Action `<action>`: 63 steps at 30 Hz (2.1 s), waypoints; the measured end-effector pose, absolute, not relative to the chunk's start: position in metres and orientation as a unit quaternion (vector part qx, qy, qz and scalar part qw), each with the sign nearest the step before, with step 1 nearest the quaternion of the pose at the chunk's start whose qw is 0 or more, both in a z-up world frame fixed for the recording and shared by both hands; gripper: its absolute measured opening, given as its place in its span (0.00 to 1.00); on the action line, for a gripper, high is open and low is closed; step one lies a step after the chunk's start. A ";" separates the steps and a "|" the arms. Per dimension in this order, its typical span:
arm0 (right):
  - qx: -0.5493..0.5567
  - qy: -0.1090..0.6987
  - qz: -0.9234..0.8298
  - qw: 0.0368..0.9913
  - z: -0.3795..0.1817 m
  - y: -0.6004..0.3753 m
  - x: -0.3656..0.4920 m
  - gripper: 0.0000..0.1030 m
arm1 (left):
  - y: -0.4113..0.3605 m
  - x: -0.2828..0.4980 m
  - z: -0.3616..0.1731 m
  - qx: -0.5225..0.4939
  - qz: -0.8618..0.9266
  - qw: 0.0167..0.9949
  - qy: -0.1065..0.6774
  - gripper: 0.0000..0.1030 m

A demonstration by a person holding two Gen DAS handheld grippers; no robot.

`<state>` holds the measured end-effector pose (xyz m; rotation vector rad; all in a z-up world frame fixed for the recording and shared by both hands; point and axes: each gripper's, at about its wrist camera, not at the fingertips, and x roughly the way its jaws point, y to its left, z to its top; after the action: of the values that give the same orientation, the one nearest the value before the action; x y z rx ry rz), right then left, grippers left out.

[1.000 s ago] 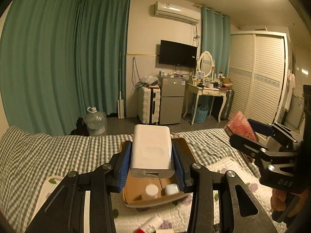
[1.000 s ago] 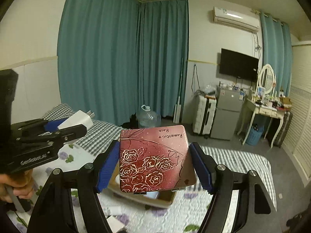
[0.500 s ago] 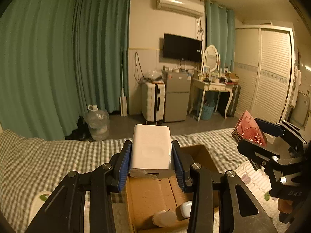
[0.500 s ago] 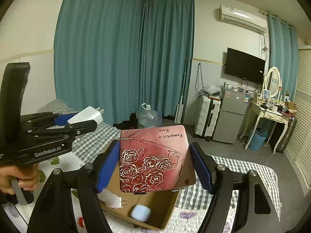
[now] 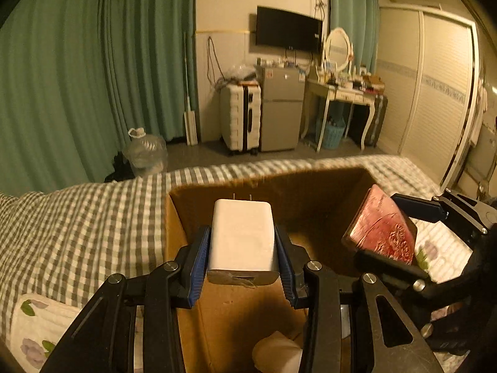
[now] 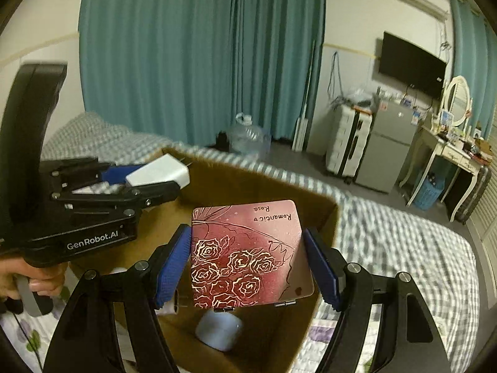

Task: Organize rigid objects
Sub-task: 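Carry the white charger and pink card case over the box with both tools, then open both tools to drop the charger and card case into the box, then move both tools back toward the remote and white block beside the box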

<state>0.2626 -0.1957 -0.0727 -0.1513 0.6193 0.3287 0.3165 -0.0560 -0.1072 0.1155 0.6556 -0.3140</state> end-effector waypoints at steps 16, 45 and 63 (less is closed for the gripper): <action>-0.121 0.349 0.143 0.918 -0.116 -0.185 0.279 0.71 | -0.069 0.330 -0.111 0.064 -0.149 0.923 0.349 0.47; -0.071 0.136 0.098 0.983 0.058 -0.205 0.115 1.00 | 0.006 0.196 0.066 -0.011 -0.073 0.988 0.133 0.64; -0.071 0.155 0.087 0.982 0.030 -0.227 0.038 1.00 | 0.034 0.139 0.010 0.002 -0.051 0.988 0.143 0.65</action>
<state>0.0376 -0.2275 0.0305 -0.1438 0.3110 0.1744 0.1391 0.0344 0.0101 0.0039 0.2877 -0.1021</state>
